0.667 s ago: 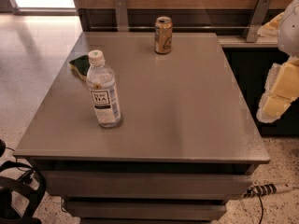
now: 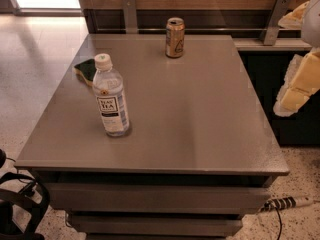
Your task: Knock orange can over
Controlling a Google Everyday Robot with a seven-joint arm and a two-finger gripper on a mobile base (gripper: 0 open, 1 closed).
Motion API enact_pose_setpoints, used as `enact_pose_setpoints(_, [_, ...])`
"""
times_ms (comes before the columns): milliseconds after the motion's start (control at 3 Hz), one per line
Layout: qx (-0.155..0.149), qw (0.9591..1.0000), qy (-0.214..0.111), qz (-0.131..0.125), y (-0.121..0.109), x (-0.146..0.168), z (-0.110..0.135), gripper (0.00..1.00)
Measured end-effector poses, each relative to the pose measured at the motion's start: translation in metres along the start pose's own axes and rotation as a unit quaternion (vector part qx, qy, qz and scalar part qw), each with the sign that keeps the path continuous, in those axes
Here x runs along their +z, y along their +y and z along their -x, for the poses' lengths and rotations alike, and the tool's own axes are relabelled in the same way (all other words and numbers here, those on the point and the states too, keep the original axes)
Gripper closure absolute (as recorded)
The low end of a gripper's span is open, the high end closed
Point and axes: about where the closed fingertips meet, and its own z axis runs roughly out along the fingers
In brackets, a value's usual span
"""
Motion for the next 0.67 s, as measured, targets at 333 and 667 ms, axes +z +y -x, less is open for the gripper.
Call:
enact_pose_setpoints(333, [0.028, 0.998, -0.053, -0.018, -0.03, 0.009, -0.001, 0.0])
enact_pose_setpoints(667, [0.076, 0.9847, -0.151, -0.042, -0.068, 0.037, 0.012, 0.0])
